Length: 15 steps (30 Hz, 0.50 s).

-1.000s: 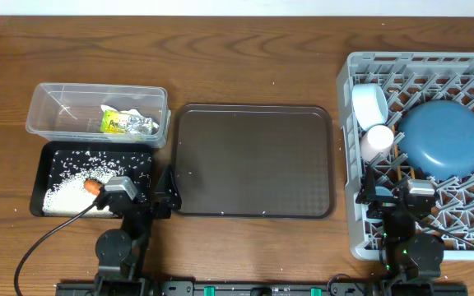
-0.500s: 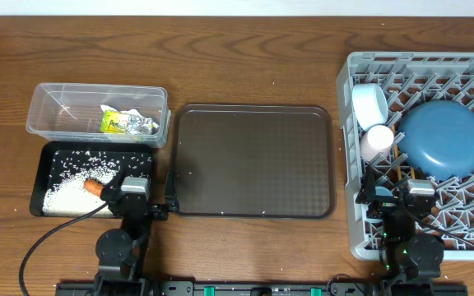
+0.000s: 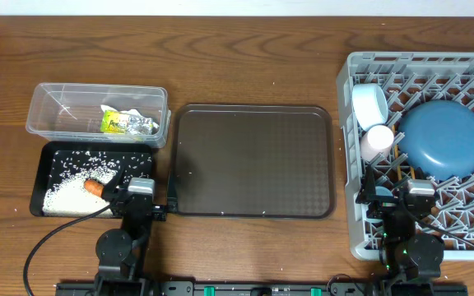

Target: Sort waste into correct bins and load items into the dishwasher rack

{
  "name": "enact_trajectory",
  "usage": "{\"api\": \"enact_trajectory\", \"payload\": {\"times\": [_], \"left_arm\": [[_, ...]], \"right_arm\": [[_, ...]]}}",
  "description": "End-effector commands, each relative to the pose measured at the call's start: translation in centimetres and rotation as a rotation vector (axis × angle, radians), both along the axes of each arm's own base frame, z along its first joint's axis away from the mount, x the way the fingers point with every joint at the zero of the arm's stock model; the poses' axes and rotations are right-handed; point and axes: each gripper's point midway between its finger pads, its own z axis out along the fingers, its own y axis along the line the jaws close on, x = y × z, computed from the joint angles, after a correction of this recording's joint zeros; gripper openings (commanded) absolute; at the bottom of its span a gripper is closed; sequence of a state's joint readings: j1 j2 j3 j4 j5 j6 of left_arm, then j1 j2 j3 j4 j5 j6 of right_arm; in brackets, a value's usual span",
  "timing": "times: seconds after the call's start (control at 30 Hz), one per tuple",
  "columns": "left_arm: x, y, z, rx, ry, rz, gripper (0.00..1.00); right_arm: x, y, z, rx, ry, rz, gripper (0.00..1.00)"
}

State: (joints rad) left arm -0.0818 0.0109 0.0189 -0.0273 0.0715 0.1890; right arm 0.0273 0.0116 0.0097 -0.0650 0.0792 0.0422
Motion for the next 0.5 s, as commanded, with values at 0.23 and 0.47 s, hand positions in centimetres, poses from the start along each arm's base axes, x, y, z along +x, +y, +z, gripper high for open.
{"api": "enact_trajectory", "payload": {"times": [0.23, 0.47], "left_arm": [[0.0, 0.4, -1.2, -0.145, 0.046, 0.045, 0.98], [-0.1, 0.4, -1.5, -0.144, 0.057, 0.046, 0.98]], "right_arm": [[0.0, -0.2, -0.1, 0.013, -0.003, -0.007, 0.99], [0.0, -0.2, -0.1, 0.013, -0.003, -0.007, 0.99]]}}
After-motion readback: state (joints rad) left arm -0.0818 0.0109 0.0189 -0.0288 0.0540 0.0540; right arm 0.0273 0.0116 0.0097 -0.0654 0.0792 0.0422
